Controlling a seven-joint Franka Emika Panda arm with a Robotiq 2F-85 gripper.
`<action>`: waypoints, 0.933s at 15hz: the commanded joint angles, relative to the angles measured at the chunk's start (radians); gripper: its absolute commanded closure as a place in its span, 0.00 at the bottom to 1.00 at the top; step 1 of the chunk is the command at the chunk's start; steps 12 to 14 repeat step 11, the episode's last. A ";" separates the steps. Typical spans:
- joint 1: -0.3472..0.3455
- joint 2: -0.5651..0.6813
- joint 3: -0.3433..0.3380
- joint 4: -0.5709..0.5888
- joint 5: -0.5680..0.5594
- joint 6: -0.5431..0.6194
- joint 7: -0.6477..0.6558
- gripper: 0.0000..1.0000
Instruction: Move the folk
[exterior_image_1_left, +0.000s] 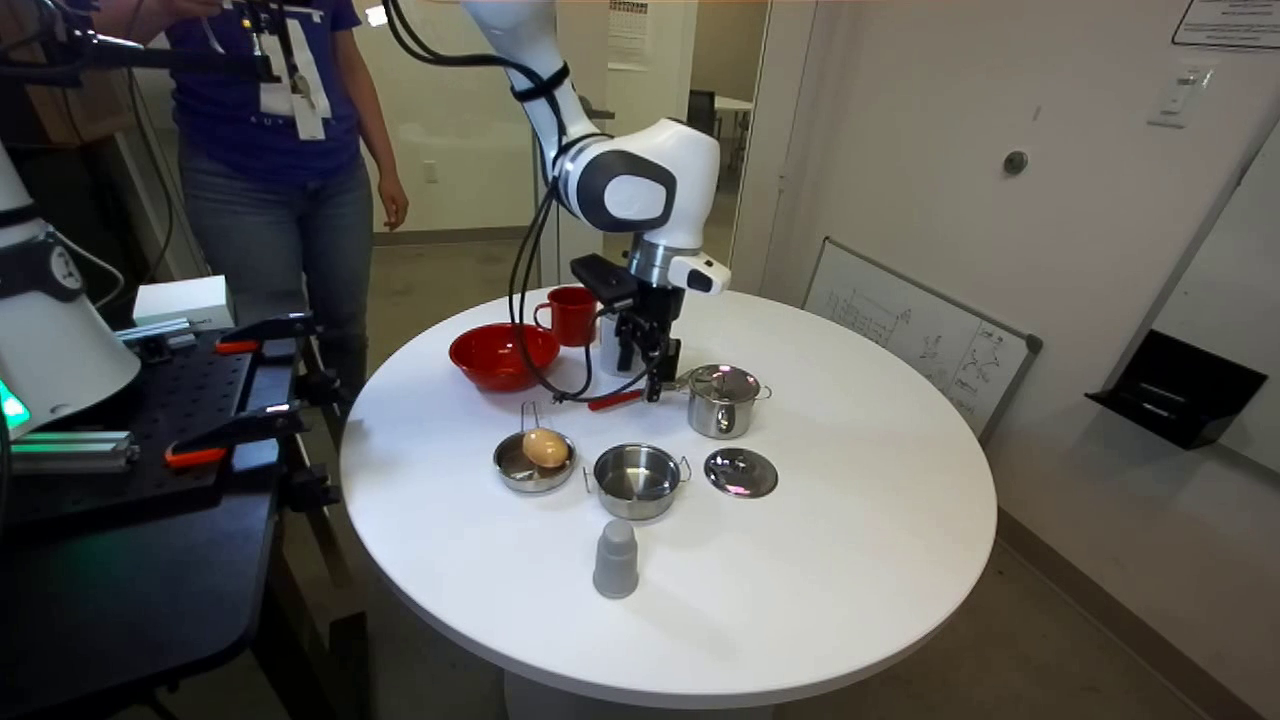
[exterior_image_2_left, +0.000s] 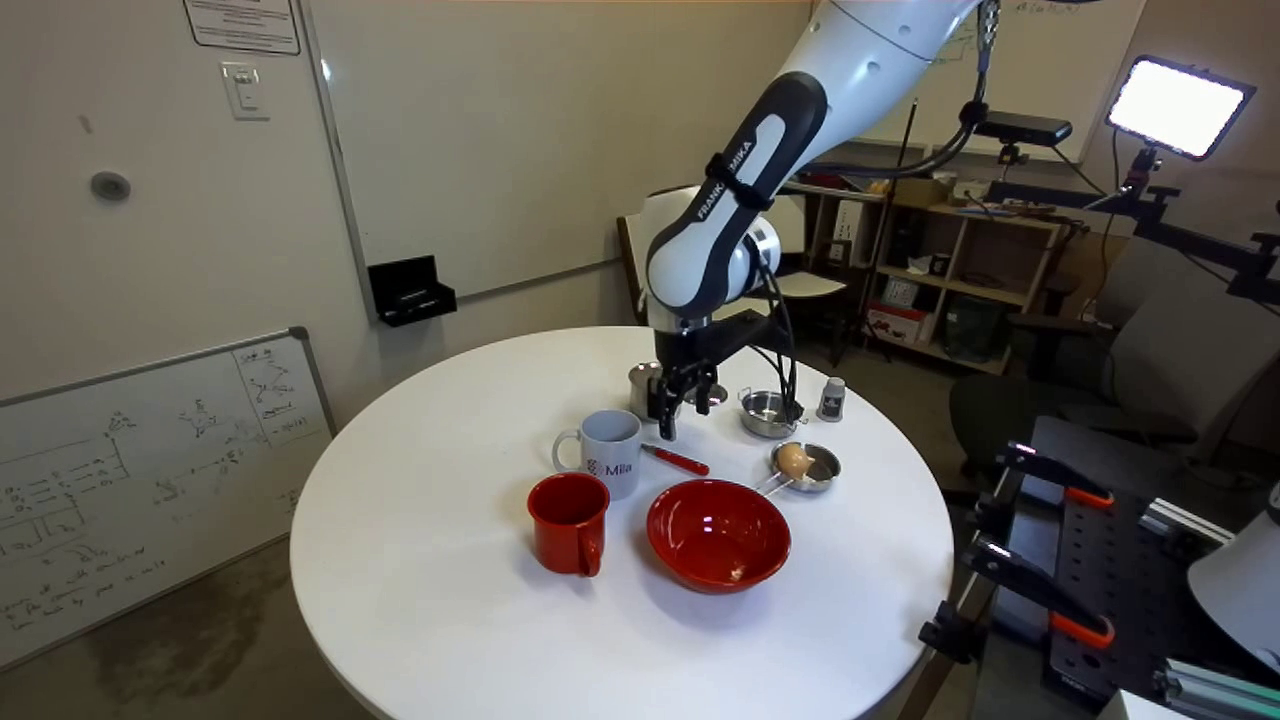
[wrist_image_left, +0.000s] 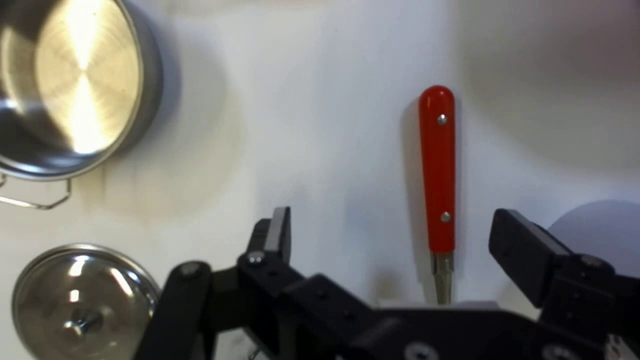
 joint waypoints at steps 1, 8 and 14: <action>0.031 -0.158 -0.036 -0.148 0.005 0.054 0.090 0.00; 0.079 -0.345 -0.073 -0.293 0.008 0.174 0.227 0.00; 0.065 -0.312 -0.060 -0.245 0.004 0.146 0.204 0.00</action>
